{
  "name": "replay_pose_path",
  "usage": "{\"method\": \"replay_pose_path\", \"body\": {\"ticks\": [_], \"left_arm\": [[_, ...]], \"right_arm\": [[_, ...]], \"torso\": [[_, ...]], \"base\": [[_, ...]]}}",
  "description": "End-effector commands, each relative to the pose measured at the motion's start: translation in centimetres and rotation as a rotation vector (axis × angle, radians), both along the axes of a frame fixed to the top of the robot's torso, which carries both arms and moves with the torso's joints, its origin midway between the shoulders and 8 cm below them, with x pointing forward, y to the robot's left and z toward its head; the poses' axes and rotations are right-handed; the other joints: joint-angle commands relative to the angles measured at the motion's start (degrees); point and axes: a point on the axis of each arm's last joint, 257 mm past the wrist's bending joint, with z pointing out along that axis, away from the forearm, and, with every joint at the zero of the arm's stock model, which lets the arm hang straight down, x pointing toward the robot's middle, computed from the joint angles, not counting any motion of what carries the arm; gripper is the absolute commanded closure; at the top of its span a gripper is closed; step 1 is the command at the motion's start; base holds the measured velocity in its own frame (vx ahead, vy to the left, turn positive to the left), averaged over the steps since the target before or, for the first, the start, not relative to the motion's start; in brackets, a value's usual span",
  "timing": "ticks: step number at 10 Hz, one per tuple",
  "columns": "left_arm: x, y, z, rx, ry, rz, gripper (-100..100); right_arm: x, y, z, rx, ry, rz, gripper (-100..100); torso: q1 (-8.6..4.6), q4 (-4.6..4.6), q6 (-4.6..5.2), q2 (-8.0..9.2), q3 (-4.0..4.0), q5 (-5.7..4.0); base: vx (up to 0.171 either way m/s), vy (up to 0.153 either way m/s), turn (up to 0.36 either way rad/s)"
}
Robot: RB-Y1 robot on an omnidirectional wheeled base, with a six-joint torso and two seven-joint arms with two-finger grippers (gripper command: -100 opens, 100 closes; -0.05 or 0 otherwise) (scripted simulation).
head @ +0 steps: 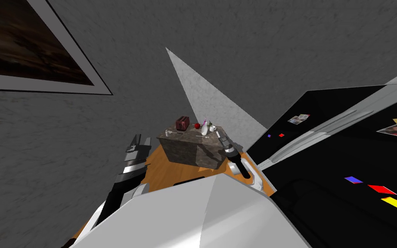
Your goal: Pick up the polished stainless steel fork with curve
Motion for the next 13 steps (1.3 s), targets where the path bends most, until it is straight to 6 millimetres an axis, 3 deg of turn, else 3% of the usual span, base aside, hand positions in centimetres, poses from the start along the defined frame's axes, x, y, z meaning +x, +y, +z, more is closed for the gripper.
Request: {"method": "replay_pose_path", "body": {"ticks": [1,4,5,6,7,11,12,13], "left_arm": [[0.0,0.0,0.0,0.0,0.0,0.0,0],[0.0,0.0,0.0,0.0,0.0,0.0,0],[0.0,0.0,0.0,0.0,0.0,0.0,0],[0.0,0.0,0.0,0.0,0.0,0.0,0],[0.0,0.0,0.0,0.0,0.0,0.0,0],[0.0,0.0,0.0,0.0,0.0,0.0,0],[0.0,0.0,0.0,0.0,0.0,0.0,0],[0.0,0.0,0.0,0.0,0.0,0.0,0]], "right_arm": [[0.5,0.1,-1.5,-0.079,0.024,0.01,-100],[1.3,-0.1,-4.5,-0.214,0.071,0.026,-100],[1.3,-0.1,-4.5,-0.223,0.072,0.03,-100],[1.6,-0.4,-6.2,-0.289,0.099,0.038,-100],[1.6,-0.4,-6.2,-0.296,0.099,0.041,-100],[2.1,-1.8,-11.6,-0.516,0.184,0.077,-100],[2.1,-2.1,-11.8,-0.53,0.192,0.079,-100],[2.0,-2.8,-13.7,-0.6,0.223,0.091,-100]], "torso": [[0.0,0.0,0.0,0.0,0.0,0.0],[0.07,-0.04,0.0,-0.15,-0.09,0.02],[0.09,-0.05,-0.01,-0.19,-0.12,0.02],[0.15,-0.05,-0.01,-0.22,-0.13,0.03],[0.16,-0.06,-0.01,-0.22,-0.13,0.04],[0.18,-0.07,-0.01,-0.28,-0.17,0.04],[0.21,-0.08,-0.03,-0.32,-0.19,0.04],[0.23,-0.08,0.0,-0.34,-0.2,0.05]], "base": [[-0.038,-0.055,-0.008],[-0.044,-0.053,0.011],[-0.026,-0.032,0.012],[-0.03,-0.027,0.036],[-0.025,-0.021,0.019],[-0.015,-0.024,0.064],[0.0,-0.012,0.043],[0.007,-0.005,0.091]]}}
